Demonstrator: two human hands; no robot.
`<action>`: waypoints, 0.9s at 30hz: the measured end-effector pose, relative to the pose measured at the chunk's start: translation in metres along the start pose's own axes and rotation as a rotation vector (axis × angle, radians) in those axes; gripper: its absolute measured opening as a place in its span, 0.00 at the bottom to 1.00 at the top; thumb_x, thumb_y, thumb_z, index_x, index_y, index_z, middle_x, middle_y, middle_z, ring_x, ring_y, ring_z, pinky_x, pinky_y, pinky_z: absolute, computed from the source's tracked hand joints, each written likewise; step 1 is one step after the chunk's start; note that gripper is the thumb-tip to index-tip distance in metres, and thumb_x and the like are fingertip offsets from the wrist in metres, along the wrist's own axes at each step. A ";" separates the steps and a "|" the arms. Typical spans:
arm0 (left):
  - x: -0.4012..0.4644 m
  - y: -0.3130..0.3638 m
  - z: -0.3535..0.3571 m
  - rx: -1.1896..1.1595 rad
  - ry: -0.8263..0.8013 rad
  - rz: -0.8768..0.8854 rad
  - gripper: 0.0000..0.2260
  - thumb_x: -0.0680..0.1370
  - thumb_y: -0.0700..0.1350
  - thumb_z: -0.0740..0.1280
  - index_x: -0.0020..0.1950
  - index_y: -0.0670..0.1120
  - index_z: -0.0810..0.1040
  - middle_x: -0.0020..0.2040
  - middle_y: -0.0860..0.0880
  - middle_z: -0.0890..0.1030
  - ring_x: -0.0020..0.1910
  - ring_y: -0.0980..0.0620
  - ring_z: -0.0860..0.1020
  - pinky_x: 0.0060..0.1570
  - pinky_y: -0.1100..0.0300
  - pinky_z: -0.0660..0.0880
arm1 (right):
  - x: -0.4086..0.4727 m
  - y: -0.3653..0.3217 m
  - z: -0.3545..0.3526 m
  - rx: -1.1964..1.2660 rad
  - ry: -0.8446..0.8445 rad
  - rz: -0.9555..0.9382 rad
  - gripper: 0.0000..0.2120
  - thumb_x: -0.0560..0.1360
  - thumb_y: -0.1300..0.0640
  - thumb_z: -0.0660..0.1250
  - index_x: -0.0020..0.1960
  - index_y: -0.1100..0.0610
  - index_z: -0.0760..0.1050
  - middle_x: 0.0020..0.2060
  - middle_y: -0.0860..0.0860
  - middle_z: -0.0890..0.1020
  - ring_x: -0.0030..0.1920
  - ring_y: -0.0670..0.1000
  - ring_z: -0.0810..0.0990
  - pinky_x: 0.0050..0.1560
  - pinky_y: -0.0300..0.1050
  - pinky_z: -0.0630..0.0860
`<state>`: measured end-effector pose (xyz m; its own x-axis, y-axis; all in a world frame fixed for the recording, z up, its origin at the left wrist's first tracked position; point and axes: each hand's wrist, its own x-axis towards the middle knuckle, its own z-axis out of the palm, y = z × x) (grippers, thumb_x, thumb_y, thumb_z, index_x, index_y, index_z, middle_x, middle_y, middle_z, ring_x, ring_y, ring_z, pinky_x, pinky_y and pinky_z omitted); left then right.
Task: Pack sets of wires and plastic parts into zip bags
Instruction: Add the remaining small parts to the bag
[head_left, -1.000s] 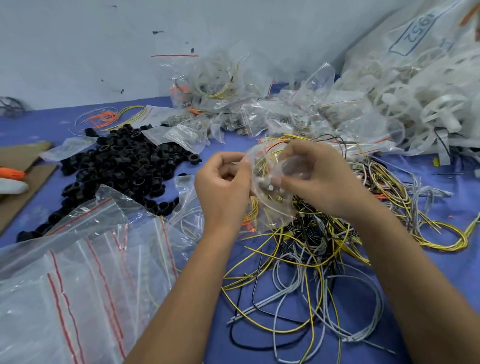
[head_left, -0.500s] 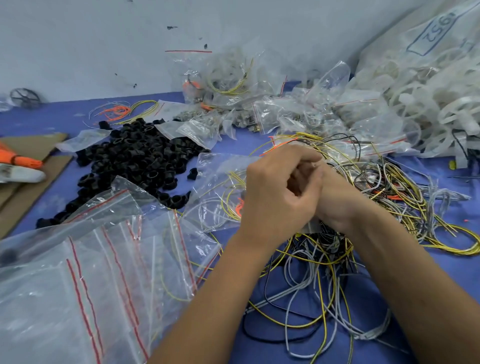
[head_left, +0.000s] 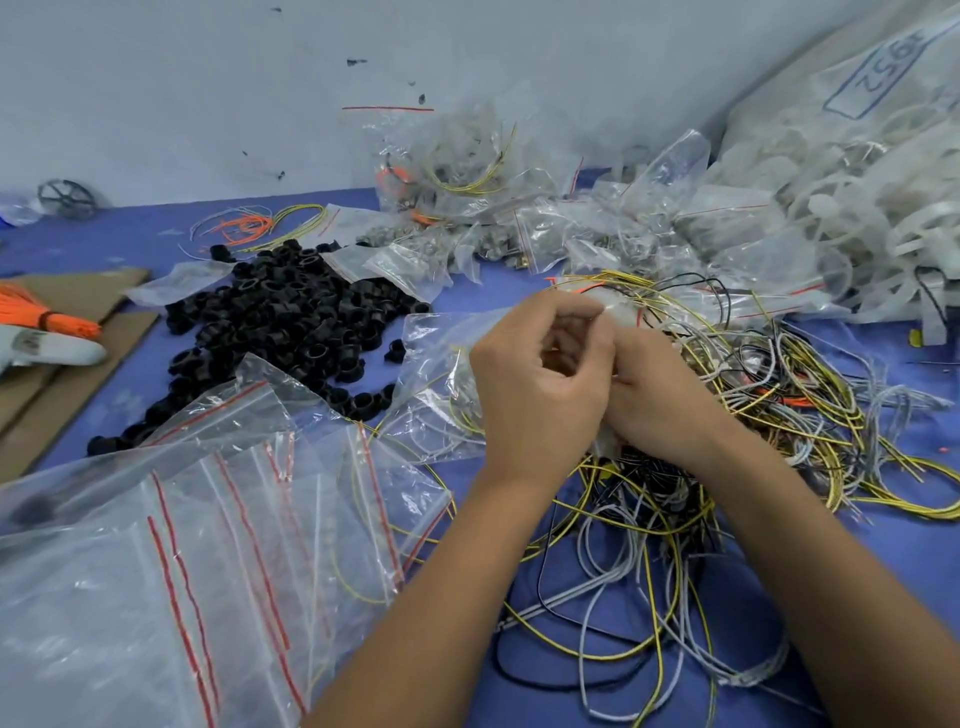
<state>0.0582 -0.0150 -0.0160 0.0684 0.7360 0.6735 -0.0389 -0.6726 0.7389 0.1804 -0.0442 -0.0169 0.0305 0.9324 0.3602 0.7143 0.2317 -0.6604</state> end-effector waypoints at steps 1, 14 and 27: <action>0.000 0.001 0.001 -0.047 0.027 -0.061 0.02 0.76 0.39 0.73 0.45 0.45 0.83 0.37 0.53 0.82 0.34 0.52 0.80 0.35 0.57 0.78 | 0.000 0.001 0.000 -0.079 -0.024 0.004 0.11 0.80 0.66 0.62 0.53 0.60 0.83 0.45 0.55 0.87 0.48 0.56 0.85 0.47 0.59 0.80; 0.008 0.032 0.070 0.136 -0.201 0.200 0.03 0.77 0.44 0.69 0.44 0.47 0.78 0.32 0.54 0.78 0.30 0.52 0.77 0.31 0.55 0.74 | -0.040 0.042 -0.097 0.012 0.575 0.345 0.06 0.77 0.62 0.69 0.47 0.56 0.84 0.34 0.49 0.86 0.33 0.47 0.84 0.36 0.43 0.80; -0.047 0.063 0.218 0.167 -0.673 0.011 0.03 0.74 0.42 0.70 0.41 0.48 0.81 0.34 0.52 0.82 0.36 0.48 0.79 0.42 0.50 0.77 | -0.118 0.156 -0.211 -0.577 0.769 0.921 0.24 0.75 0.63 0.69 0.69 0.62 0.67 0.67 0.65 0.70 0.67 0.67 0.70 0.64 0.57 0.69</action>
<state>0.2694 -0.1087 -0.0046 0.6746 0.5576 0.4838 0.1069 -0.7222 0.6834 0.4358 -0.1767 -0.0238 0.9073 0.2476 0.3399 0.4066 -0.7229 -0.5587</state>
